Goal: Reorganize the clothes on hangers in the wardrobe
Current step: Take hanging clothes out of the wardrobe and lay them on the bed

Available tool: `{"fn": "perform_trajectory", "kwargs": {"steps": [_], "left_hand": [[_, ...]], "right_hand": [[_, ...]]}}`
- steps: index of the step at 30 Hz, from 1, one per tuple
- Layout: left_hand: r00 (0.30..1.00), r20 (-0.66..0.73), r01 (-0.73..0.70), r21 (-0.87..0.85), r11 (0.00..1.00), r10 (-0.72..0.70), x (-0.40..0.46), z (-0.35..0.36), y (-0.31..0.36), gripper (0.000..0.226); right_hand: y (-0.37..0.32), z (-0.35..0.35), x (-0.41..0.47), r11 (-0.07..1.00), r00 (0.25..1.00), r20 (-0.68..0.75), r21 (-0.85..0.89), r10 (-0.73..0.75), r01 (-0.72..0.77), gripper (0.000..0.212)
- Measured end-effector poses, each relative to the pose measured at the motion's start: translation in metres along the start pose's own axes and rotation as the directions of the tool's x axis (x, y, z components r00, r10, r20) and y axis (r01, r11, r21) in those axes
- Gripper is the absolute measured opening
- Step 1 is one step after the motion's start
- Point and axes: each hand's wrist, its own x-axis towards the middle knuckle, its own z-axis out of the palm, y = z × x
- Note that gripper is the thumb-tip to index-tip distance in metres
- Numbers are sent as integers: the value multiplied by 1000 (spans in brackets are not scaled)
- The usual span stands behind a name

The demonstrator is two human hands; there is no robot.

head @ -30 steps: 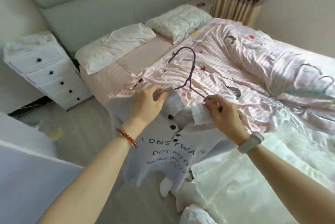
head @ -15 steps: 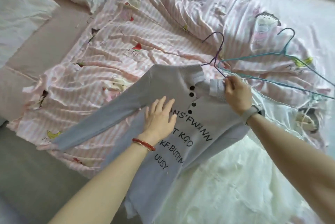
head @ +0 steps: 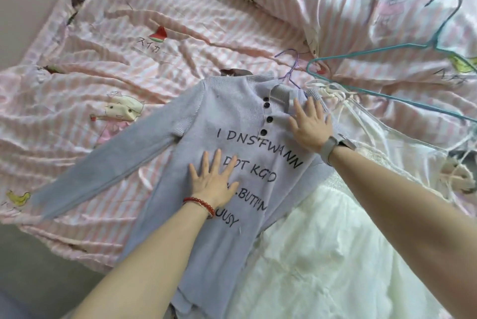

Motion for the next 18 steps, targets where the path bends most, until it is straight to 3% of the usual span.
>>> {"fn": "perform_trajectory", "kwargs": {"steps": [3, 8, 13, 18], "left_hand": [[999, -36, -32, -56, 998, 30, -1, -11, -5, 59], [943, -328, 8, -151, 989, -57, -30, -42, -36, 53], [762, -616, 56, -245, 968, -200, -115, -57, -89, 46], [576, -706, 200, -366, 909, -412, -248, -26, -162, 41]], "right_hand": [[-8, 9, -15, 1000, 999, 40, -3, -17, 17, 55], [-55, -19, -51, 986, 979, -161, 89, -122, 138, 52], [-138, -36, -123, 915, 894, -314, 144, -319, 377, 43], [-250, -32, -231, 711, 715, -389, 184, -582, 679, 35]]}}
